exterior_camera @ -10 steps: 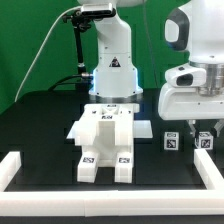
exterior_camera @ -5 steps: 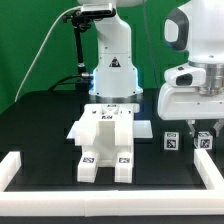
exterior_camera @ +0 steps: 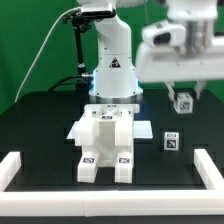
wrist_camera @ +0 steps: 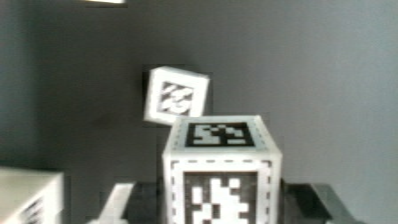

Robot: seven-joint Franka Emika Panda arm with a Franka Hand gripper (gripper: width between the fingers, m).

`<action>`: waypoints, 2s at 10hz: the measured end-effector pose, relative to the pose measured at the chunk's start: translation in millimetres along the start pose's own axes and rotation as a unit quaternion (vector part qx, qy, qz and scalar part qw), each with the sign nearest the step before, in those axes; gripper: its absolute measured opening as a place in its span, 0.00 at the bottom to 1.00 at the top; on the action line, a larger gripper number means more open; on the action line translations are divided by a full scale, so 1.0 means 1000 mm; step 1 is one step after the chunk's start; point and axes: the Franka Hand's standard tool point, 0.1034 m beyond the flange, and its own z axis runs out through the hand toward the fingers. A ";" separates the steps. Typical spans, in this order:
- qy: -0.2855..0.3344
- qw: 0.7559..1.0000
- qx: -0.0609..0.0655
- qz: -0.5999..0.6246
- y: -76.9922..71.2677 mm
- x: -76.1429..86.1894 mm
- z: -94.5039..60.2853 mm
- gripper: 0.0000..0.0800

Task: Assemble chair

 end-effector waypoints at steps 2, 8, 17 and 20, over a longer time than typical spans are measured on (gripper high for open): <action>0.004 1.000 0.003 0.009 0.002 0.001 -0.004 0.35; 0.002 0.999 0.009 -0.040 0.050 0.013 -0.019 0.35; 0.026 0.995 0.000 -0.097 0.094 0.030 -0.035 0.35; 0.046 0.988 -0.011 -0.144 0.110 0.050 -0.039 0.35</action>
Offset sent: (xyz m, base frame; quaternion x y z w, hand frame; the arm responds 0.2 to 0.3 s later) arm 0.0000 0.0000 0.0000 0.0000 0.0000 0.0000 1.0000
